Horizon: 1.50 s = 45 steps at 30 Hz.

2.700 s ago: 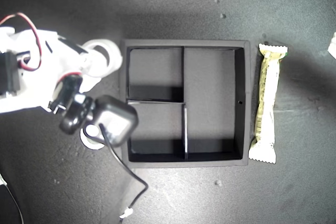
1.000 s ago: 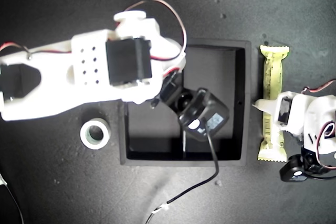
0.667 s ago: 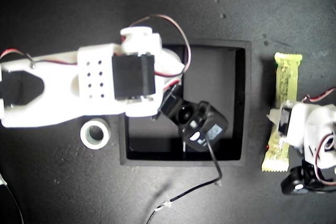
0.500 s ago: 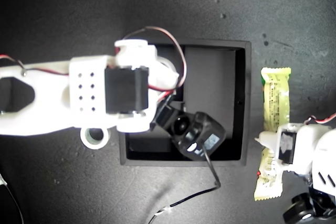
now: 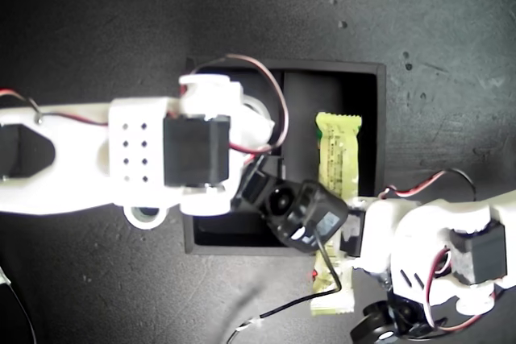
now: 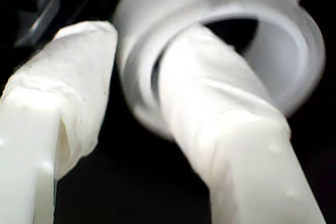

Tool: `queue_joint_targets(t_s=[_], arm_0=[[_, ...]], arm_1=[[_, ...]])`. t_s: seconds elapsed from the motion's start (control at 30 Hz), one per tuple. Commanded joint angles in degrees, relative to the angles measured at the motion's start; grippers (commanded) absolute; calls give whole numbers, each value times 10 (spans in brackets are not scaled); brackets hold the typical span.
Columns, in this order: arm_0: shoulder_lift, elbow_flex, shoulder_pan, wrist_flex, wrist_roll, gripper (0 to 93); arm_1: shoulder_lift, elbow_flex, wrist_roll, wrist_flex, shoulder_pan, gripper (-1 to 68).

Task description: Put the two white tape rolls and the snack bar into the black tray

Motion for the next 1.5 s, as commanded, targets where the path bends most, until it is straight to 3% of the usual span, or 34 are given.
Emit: queue_joint_targets(t_s=[0.0, 0.23, 0.4, 0.53, 0.73, 0.9, 1.1, 1.47], arm_0=[[40, 22, 4, 11, -14, 140], [163, 112, 25, 11, -38, 171], [348, 229, 63, 11, -64, 154], [453, 342, 138, 4, -140, 151], [499, 563, 229, -151, -237, 151], [527, 729, 252, -277, -294, 153], [582, 896, 255, -418, -325, 146], [568, 907, 249, -461, -308, 142]], arm_1=[[7, -41, -119, 58, 11, 167], [7, -190, -150, 274, 47, 169], [170, -85, -170, 279, 108, 167], [305, 4, -134, 279, 167, 159], [516, 150, 47, 271, 244, 142], [716, 345, 148, 197, 214, 114], [811, 497, 208, 145, 169, 95], [818, 614, 231, 83, 153, 93]])
